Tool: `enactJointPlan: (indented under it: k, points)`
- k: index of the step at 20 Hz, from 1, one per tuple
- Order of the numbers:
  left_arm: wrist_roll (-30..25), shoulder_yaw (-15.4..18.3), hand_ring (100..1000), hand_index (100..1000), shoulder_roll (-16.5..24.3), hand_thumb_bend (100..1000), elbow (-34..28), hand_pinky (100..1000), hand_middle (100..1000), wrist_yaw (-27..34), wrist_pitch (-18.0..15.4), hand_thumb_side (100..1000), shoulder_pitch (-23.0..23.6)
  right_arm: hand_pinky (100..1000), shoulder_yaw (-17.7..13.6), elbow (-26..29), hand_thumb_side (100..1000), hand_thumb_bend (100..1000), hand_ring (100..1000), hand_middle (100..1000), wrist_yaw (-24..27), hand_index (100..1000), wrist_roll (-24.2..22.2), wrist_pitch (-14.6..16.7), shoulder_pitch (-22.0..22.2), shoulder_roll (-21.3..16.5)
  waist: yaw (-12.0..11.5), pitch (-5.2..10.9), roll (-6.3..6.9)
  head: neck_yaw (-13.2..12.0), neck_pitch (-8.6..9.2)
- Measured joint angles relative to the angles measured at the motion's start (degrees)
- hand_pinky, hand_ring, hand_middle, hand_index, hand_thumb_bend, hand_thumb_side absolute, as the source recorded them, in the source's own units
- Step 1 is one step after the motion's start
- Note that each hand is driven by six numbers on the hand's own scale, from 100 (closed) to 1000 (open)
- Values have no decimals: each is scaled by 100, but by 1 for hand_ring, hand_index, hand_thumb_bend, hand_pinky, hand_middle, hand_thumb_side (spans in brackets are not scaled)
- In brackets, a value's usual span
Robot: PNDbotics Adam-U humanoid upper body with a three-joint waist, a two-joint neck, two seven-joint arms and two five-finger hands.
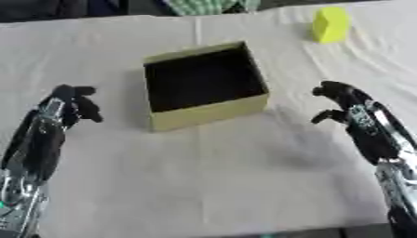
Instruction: Pick up objects on the table and place them in the box.
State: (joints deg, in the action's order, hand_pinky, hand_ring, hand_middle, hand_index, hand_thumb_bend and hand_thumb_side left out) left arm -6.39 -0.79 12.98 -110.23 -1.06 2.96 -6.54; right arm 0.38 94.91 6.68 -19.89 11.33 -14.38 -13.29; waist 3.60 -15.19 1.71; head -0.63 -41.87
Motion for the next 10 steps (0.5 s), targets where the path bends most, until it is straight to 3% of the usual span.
enactJointPlan:
  k: [10]
  points:
    - [-44, -1, 521, 752, 0, 113, 0, 676, 505, 0, -18, 957, 0, 569, 0, -12, 753, 100, 933, 755, 0, 868, -1, -2, 4, 0, -10, 0, 5, 0, -25]
